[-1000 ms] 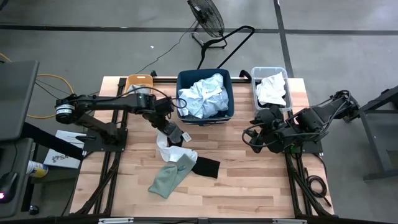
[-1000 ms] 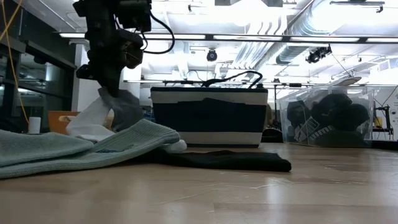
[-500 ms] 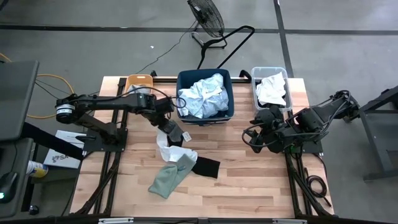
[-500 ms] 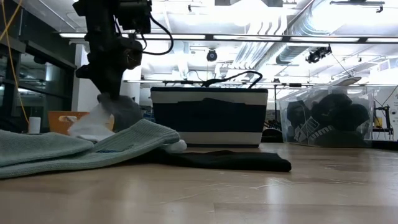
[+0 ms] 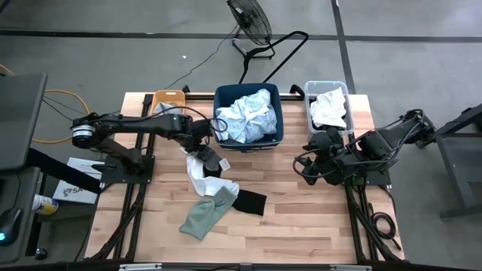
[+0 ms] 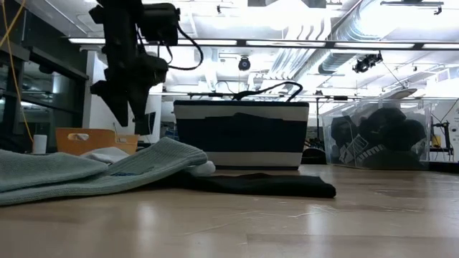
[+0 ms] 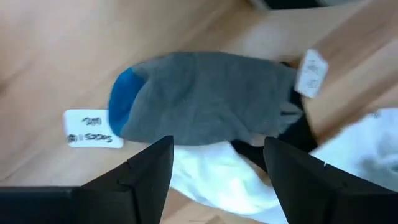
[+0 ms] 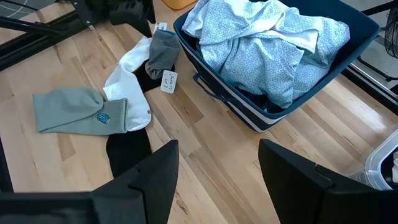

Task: Pick & Place Cloths
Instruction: Put the gray sock into the yellow bin

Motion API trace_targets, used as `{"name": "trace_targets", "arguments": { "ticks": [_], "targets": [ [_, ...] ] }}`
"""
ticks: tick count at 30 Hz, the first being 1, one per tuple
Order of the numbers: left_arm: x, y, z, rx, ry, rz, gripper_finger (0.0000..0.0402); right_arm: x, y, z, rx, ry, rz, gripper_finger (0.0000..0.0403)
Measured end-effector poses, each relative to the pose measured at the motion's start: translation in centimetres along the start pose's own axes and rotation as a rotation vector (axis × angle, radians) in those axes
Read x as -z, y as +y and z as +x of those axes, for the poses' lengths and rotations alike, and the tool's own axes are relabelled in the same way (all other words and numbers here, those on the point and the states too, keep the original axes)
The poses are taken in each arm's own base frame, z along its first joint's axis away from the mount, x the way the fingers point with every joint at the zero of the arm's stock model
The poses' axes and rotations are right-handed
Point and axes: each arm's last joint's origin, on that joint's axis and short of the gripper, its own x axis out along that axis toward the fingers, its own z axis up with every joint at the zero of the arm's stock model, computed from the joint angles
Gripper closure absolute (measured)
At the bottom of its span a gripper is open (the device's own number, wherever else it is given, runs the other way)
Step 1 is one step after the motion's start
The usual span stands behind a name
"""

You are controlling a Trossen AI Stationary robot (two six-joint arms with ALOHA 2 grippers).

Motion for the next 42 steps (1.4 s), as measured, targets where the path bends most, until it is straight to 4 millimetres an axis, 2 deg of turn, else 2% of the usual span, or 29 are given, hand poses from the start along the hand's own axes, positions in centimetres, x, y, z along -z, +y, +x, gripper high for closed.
{"name": "trace_targets", "arguments": {
  "ticks": [8,13,19,22,25,32,33,37,42],
  "targets": [
    [-1.2,-0.7,3.7,-0.117,-0.014,0.032,0.0156,0.0,0.0,0.0,0.002,-0.003,0.002,0.0190],
    [-1.9,0.2,5.6,-0.244,-0.005,0.014,0.0156,0.0,0.0,0.0,0.000,-0.001,0.010,0.0190],
    [-2.7,1.0,7.7,-0.262,0.054,-0.022,0.0158,0.0,0.0,0.0,-0.002,0.002,0.028,0.0190],
    [-2.9,1.2,8.6,-0.237,0.107,-0.026,0.0177,0.0,0.0,0.0,-0.003,0.002,0.029,0.0190],
    [-2.9,1.0,9.1,-0.226,0.137,-0.016,0.0219,0.0,0.0,0.0,-0.003,0.003,0.029,0.0190],
    [-2.6,1.2,9.1,-0.239,0.167,-0.017,0.0373,0.0,0.0,0.0,-0.003,0.002,0.032,0.0190],
    [-2.4,1.3,8.9,-0.245,0.174,-0.013,0.0385,0.0,0.0,0.0,-0.003,0.003,0.031,0.0190],
    [-1.8,1.8,8.0,-0.279,0.224,0.012,0.0389,0.0,0.0,0.0,-0.005,0.006,0.031,0.0190],
    [-1.1,2.1,5.6,-0.256,0.242,0.032,0.0395,0.1,0.0,0.0,-0.003,0.008,0.026,0.0190]
  ]
}}
